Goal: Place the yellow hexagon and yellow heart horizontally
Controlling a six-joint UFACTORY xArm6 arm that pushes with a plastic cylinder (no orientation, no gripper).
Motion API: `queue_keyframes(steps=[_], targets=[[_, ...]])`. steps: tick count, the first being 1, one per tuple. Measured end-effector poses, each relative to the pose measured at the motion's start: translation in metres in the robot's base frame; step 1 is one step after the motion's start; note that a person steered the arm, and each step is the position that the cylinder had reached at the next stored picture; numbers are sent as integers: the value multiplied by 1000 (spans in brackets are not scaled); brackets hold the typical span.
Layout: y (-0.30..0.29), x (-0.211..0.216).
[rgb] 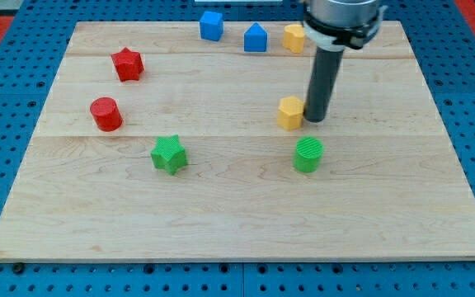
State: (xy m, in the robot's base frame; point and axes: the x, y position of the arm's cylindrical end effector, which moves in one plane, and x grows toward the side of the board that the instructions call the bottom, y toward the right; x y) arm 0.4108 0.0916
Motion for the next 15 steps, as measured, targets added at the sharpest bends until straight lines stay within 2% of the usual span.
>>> queue_keyframes(steps=[1,2,3,4,5,7,8,9,12,13,15], targets=[[-10,-1],[45,-25],[34,-82],[-9,-126],[-42,-154],[-33,-176],[-53,-199],[-24,-205],[52,-146],[58,-163],[69,-135]])
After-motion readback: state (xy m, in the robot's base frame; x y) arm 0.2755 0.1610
